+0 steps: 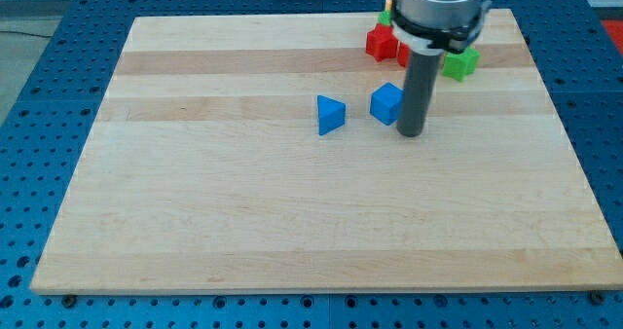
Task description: Push the cube into the triangle
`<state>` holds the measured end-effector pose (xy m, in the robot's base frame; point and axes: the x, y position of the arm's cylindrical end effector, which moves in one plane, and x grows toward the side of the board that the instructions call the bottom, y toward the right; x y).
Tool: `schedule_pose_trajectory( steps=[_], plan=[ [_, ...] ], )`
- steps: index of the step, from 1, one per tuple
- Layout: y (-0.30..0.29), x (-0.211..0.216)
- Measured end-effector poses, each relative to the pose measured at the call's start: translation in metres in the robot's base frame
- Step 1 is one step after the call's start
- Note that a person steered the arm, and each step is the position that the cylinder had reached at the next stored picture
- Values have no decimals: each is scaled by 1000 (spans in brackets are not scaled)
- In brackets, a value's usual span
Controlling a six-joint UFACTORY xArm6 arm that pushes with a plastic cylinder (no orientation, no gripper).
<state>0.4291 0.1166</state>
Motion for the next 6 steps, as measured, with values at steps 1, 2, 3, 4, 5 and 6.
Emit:
schedule_pose_trajectory(
  steps=[1,2,3,4,5,6],
  plan=[
    [24,5],
    [44,-38],
    [-21,-29],
    [-111,8],
    [-32,-9],
    [70,-61]
  ],
)
